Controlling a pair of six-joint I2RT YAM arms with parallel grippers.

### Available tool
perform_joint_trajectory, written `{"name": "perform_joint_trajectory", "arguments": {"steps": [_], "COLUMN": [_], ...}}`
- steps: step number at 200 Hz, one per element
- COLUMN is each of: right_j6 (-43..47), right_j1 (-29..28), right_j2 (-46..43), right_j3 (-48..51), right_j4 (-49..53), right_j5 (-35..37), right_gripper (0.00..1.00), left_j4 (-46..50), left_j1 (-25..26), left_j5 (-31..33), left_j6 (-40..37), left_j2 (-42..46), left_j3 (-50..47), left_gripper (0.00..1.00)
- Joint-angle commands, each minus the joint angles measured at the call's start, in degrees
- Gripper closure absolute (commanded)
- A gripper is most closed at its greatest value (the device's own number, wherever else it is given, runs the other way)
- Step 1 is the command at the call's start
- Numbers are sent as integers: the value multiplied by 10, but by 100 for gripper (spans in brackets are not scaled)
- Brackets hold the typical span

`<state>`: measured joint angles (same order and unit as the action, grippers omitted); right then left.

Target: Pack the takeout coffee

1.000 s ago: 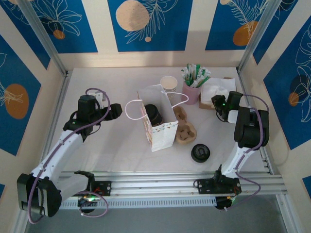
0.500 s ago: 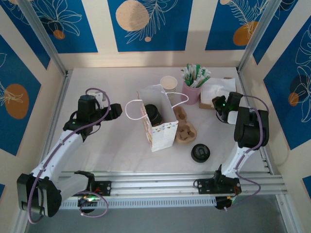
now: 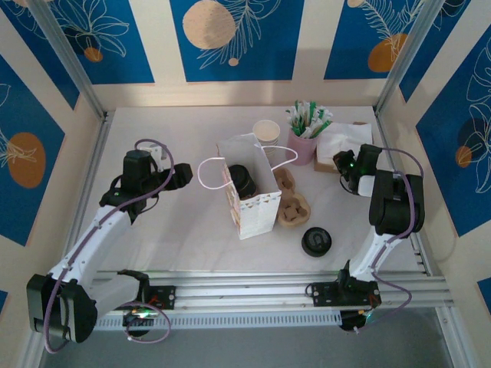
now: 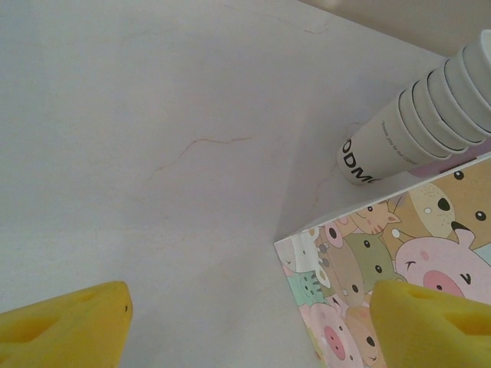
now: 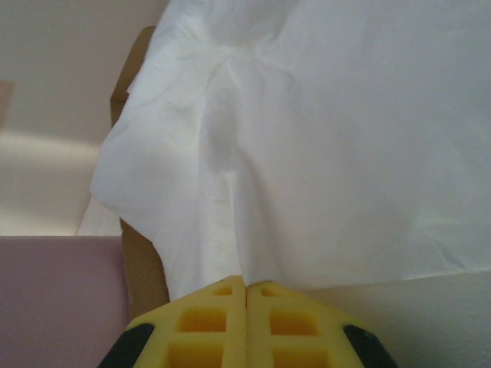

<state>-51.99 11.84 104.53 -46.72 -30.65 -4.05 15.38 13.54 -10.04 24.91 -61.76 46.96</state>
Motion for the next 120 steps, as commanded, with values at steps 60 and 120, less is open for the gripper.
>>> {"name": "perform_joint_trajectory", "arguments": {"steps": [60,120], "right_j6": [81,74], "right_j1": [-33,-38], "right_j2": [-81,-222], "right_j3": [5,-40], "right_j4": [39,228], "right_j5": [62,80], "right_gripper": [100,100], "left_j4": [37,15], "left_j1": [8,7], "left_j5": [78,63], "left_j6": [-14,-5], "left_j2": [-6,31], "left_j3": [14,3], "left_gripper": [19,19]}}
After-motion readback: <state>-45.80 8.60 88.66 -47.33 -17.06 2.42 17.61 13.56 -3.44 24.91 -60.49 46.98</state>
